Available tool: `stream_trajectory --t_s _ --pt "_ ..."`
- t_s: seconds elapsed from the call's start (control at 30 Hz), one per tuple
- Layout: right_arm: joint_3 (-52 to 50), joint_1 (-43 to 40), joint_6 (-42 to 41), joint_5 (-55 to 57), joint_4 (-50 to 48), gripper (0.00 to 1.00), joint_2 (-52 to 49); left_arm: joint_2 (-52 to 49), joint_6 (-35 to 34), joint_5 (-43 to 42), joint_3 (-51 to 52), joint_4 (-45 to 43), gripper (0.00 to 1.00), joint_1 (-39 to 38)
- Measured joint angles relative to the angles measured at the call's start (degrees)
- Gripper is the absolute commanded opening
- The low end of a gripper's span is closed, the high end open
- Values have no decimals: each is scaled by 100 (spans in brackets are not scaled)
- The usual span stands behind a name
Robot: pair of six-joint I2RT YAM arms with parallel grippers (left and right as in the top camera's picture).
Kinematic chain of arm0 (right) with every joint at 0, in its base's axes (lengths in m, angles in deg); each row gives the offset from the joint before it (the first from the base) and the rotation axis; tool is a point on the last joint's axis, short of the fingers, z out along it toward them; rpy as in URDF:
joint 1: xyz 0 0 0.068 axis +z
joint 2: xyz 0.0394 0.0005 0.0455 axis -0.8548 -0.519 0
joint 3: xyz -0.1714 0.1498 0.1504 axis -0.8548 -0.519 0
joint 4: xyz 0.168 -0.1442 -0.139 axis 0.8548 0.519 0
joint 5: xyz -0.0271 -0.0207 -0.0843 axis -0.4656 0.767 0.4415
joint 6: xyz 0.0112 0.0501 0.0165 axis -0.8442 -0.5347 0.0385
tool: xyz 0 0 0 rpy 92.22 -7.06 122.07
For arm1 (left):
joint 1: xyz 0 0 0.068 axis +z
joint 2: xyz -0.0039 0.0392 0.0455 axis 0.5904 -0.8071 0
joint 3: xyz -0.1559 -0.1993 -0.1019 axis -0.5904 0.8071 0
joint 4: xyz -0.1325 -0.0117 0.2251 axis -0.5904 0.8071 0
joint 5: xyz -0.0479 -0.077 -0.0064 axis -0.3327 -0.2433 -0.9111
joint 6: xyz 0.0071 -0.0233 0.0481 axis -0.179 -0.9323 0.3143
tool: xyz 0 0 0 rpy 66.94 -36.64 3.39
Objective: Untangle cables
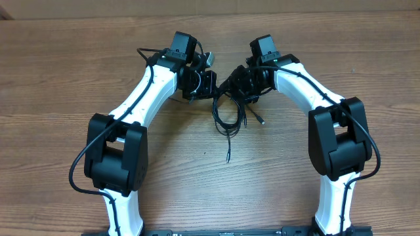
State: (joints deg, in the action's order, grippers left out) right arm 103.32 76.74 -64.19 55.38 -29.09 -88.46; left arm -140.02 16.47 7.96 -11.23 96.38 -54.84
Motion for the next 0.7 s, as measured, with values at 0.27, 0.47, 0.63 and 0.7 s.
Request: stream_trajectory --t_s 0.27,0.47,0.63,0.7 --pt "0 11 107 -66 256 4 0 0 -225 111 17 210 4 -11" --pt "0 79 164 -52 389 4 0 0 -352 157 17 238 4 -11" --pt "0 -61 809 -382 761 4 85 0 -520 522 17 470 4 83" --pt "-42 -164 1080 -551 885 4 254 0 -538 678 17 577 4 146"
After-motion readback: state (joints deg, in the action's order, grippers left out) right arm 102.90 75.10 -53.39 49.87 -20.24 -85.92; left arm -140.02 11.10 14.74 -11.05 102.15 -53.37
